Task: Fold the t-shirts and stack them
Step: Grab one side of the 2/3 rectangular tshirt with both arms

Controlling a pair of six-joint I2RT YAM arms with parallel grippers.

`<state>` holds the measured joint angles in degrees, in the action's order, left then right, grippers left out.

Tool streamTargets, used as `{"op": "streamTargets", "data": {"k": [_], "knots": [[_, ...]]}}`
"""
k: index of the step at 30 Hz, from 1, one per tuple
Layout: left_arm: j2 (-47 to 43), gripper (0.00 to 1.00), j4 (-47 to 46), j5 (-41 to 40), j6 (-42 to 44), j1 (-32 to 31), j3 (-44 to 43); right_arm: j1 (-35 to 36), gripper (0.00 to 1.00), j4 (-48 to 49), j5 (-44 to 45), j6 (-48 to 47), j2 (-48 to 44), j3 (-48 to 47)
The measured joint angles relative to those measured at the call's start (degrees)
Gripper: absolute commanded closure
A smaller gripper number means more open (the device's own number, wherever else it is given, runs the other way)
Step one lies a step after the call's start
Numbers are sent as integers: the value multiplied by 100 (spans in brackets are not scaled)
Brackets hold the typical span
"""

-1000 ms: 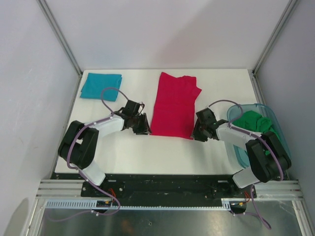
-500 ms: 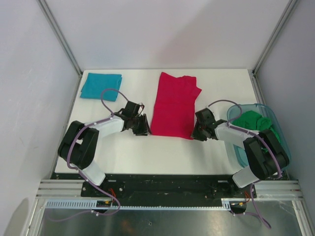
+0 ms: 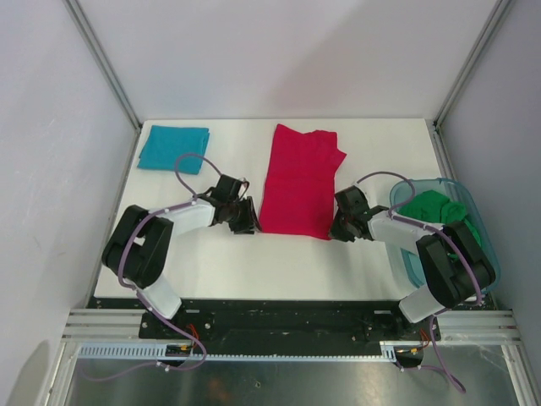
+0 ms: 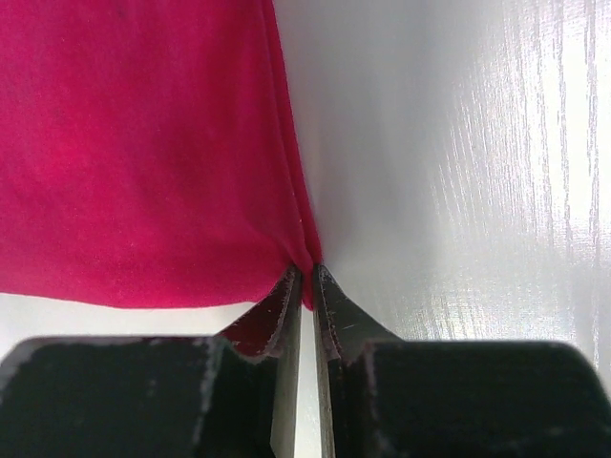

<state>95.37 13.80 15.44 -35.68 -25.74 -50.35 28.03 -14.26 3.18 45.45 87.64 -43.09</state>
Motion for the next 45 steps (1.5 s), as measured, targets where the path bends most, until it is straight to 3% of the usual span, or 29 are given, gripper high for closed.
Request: {"op": "streamTargets", "data": {"k": [12,15,19,27,32,45], "knots": [[181,71,-219,-31,-144,-149,-2,4,92,61,-20,-2,46,-15],[201,77,-258,-68,-168,-173,-2,2,93,96,-46,-2,68,-26],[232,96,-295,-142,-188,-205,-4,2,99,127,-57,-7,83,-28],[162,100,-356,-251,-201,-326,52,39,100,105,-24,-33,55,-28],[-422,100,-476,-378,-387,-590,723,372,100,-210,162,39,-376,225],[-2605,100,-146,-619,-1244,-1563,2166,1665,100,-1644,695,1056,-2721,1064]]}}
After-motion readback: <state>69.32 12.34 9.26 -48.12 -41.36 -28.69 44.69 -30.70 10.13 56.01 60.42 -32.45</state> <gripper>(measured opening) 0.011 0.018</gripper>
